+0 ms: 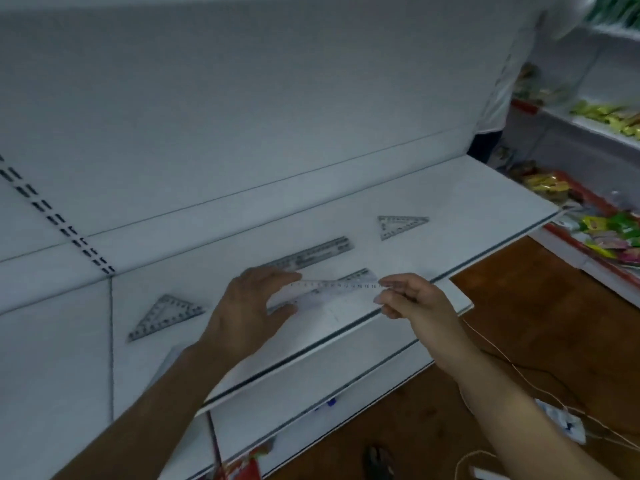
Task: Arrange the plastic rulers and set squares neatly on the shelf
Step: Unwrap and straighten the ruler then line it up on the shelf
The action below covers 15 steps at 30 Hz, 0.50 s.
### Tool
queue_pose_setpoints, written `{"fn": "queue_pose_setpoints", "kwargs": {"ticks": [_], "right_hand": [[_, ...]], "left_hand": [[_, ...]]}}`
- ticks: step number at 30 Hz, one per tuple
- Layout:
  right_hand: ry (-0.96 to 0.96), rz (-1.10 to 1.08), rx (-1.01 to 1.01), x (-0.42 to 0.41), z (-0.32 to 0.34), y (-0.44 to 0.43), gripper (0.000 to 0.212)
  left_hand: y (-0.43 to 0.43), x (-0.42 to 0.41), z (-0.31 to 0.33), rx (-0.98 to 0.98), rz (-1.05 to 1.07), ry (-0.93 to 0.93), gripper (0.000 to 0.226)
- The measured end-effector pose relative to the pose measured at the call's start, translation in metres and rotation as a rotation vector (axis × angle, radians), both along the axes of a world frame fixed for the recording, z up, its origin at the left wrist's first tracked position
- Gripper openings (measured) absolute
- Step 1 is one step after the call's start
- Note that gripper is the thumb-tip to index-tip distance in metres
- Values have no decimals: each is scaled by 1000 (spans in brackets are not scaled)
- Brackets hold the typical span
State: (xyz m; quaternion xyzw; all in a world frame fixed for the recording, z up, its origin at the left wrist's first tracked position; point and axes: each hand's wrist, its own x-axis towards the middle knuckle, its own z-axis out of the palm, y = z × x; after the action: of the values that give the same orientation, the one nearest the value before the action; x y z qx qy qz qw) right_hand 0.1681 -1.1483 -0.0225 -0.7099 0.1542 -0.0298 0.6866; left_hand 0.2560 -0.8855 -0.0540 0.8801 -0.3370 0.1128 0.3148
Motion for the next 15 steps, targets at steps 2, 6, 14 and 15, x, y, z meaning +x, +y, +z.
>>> {"fn": "queue_pose_setpoints", "kwargs": {"ticks": [2, 6, 14, 15], "right_hand": [[-1, 95, 7, 15, -1, -11, 16], [-40, 255, -136, 44, -3, -36, 19], [-458, 640, -949, 91, -20, -61, 39], [-486, 652, -1000, 96, -21, -60, 39]], "left_hand": [[-1, 2, 0, 108, 75, -55, 39], [-13, -13, 10, 186, 195, 8, 41], [-25, -40, 19, 195, 452, 108, 35], [-24, -40, 18, 198, 446, 114, 35]]}}
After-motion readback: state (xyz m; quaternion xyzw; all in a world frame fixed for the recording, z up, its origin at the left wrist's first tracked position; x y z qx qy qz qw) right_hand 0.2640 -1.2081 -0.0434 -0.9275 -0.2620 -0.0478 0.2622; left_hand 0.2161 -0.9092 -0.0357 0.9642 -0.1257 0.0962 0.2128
